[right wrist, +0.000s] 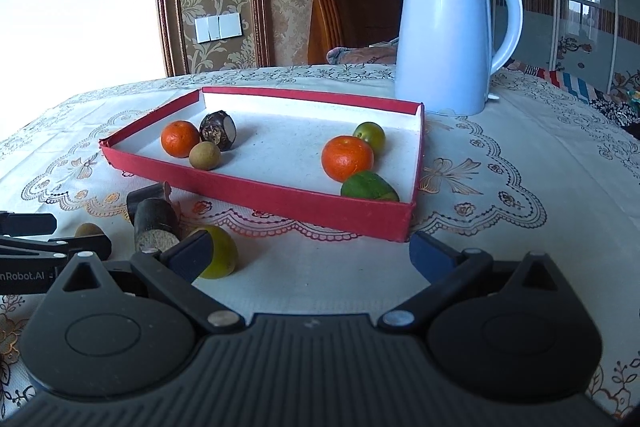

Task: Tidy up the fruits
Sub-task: 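Move the left gripper to the tan round fruit while the right gripper approaches a green tomato, then close the left gripper on the tan fruit while the right gripper closes on the green tomato, then lift and carry the tan fruit and green tomato over the red tray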

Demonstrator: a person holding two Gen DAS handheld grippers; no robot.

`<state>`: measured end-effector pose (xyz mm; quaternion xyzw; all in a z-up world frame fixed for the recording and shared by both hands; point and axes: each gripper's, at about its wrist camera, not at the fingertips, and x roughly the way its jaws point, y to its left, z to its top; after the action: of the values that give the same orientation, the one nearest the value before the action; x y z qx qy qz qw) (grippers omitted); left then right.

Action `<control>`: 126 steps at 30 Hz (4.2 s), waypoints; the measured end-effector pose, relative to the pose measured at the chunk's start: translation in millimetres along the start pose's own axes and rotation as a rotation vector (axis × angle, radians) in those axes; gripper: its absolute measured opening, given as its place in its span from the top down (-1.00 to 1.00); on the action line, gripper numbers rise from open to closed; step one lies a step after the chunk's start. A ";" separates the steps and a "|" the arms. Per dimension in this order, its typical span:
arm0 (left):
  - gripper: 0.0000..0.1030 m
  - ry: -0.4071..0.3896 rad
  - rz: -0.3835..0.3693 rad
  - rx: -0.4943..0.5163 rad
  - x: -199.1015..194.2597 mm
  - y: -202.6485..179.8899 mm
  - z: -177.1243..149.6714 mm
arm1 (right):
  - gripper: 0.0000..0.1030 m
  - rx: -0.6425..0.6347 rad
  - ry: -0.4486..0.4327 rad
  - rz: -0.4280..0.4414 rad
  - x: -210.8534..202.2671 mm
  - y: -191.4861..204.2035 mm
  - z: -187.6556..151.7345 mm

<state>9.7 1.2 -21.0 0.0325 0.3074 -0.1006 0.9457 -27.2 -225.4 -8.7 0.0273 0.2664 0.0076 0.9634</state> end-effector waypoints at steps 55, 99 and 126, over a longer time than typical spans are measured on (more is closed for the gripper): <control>-0.62 0.038 0.016 0.005 7.5 -0.8 0.6 | -0.88 -0.132 0.129 -0.012 31.9 33.9 10.6; 0.23 0.000 -0.021 0.070 3.7 -13.8 0.6 | 0.10 -0.157 0.104 0.075 25.5 39.0 6.5; 0.41 -0.017 -0.032 0.079 -0.1 -15.8 -0.6 | 0.41 -0.142 0.071 0.076 20.5 37.5 6.3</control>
<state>6.0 -14.1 -21.4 0.0639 0.2955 -0.1279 0.9446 -6.3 -187.6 -11.7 -0.0313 0.2981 0.0641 0.9519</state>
